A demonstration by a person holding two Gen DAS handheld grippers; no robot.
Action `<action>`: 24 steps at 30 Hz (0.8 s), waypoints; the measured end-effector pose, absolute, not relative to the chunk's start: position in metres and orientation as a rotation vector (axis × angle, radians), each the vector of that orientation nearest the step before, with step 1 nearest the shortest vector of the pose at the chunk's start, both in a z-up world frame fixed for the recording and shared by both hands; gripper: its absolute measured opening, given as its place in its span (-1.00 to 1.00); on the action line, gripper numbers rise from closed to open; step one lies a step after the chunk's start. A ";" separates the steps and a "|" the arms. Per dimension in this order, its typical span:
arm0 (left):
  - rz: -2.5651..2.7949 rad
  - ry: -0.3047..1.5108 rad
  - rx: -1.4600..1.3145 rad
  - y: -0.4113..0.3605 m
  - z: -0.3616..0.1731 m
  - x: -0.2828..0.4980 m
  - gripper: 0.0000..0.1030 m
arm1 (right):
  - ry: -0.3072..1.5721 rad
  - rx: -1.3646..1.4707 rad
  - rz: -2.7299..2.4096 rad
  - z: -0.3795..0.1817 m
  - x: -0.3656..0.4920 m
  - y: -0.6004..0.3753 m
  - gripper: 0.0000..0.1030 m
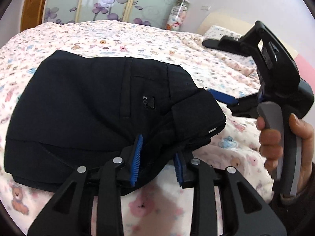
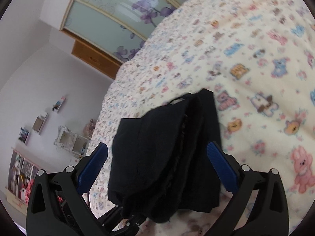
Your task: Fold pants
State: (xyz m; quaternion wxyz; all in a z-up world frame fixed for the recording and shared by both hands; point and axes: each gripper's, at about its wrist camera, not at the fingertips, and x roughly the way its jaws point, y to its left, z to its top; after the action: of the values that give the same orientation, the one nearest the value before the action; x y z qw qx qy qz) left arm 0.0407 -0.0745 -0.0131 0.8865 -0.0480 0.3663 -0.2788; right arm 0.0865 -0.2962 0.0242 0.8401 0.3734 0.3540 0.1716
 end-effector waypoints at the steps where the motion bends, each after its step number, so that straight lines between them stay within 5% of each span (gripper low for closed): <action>1: -0.568 0.752 -0.098 -0.077 -0.013 0.040 -0.43 | 0.743 0.781 0.367 0.026 0.087 -0.294 0.97; 9: -0.384 0.685 0.180 -0.134 -0.004 0.030 -0.32 | 0.855 0.820 0.350 0.005 0.099 -0.296 0.97; 15: -0.270 0.496 0.406 -0.146 -0.010 0.000 0.97 | 0.884 0.832 0.368 0.000 0.098 -0.294 0.97; 22: -0.342 0.456 0.339 -0.123 0.010 -0.009 0.96 | 0.901 0.796 0.348 -0.004 0.098 -0.292 0.97; 24: -0.311 0.474 0.299 -0.107 0.009 -0.001 0.96 | 0.908 0.786 0.323 -0.008 0.101 -0.293 0.81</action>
State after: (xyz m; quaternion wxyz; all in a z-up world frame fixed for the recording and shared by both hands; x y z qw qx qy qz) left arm -0.0011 -0.1066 0.0092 0.9492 0.1468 0.2327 -0.1528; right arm 0.1007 -0.2930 -0.0082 0.8127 0.3683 0.4253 0.1515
